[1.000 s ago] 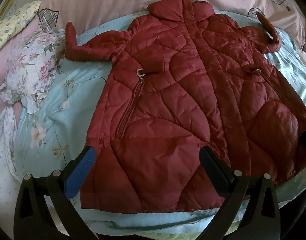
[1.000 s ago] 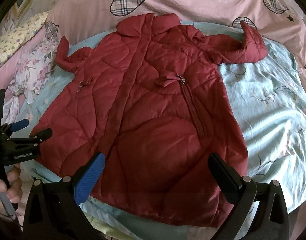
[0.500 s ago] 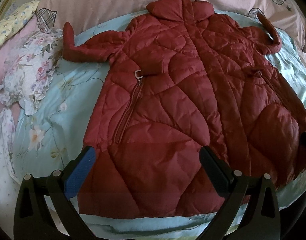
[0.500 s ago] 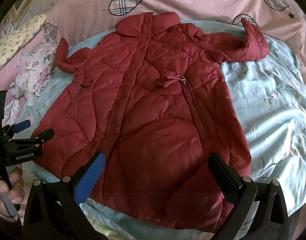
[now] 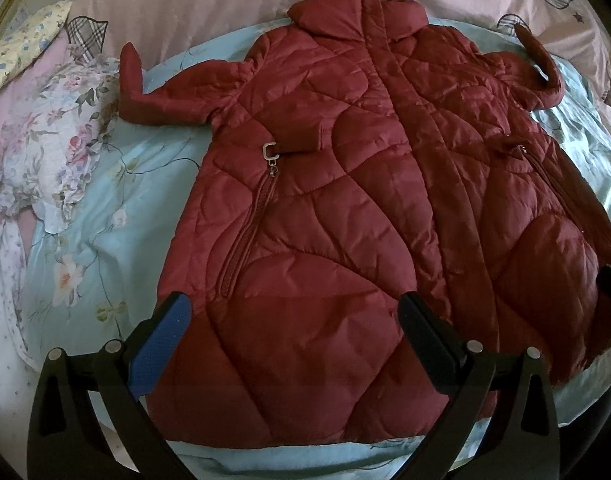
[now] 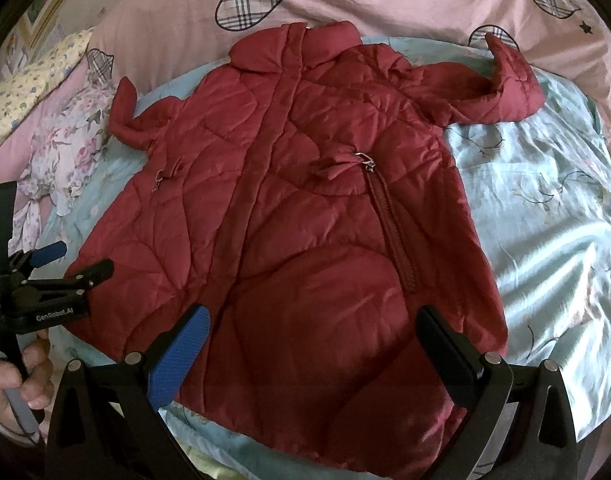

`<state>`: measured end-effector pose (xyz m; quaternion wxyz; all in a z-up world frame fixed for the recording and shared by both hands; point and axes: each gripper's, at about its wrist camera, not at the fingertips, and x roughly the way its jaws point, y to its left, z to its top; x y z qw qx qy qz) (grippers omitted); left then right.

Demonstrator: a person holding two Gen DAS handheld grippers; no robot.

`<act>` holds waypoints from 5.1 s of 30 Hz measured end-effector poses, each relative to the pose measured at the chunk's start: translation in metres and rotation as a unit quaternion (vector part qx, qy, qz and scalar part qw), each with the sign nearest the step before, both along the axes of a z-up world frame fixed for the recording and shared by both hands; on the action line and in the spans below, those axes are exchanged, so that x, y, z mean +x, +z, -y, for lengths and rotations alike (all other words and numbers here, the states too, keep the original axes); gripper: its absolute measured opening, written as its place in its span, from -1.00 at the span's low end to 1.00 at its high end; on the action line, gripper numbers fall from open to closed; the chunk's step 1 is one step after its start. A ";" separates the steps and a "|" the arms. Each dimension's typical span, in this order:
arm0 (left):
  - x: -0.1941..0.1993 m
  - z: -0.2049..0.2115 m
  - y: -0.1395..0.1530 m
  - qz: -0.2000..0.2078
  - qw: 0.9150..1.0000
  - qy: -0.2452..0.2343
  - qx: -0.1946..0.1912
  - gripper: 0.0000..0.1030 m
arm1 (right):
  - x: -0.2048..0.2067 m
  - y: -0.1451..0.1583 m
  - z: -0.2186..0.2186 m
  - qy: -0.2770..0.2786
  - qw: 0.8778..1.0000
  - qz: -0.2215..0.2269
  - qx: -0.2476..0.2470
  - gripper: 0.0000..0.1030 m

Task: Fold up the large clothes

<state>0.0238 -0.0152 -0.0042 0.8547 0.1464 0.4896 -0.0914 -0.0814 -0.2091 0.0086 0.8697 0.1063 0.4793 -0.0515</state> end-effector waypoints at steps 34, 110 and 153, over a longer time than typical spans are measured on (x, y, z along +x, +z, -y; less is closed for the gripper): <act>0.070 0.013 0.009 0.001 0.998 -0.005 -0.061 1.00 | 0.093 0.055 0.192 -0.143 0.986 0.079 -0.019 1.00; 0.280 0.010 -0.051 -0.221 0.898 0.014 -0.381 1.00 | 0.248 -0.026 -0.008 0.209 0.973 0.100 0.015 -0.66; 0.242 -0.011 0.017 0.034 0.971 -0.037 -0.232 -0.61 | 0.261 -0.059 0.112 -0.019 0.998 0.042 -0.030 0.04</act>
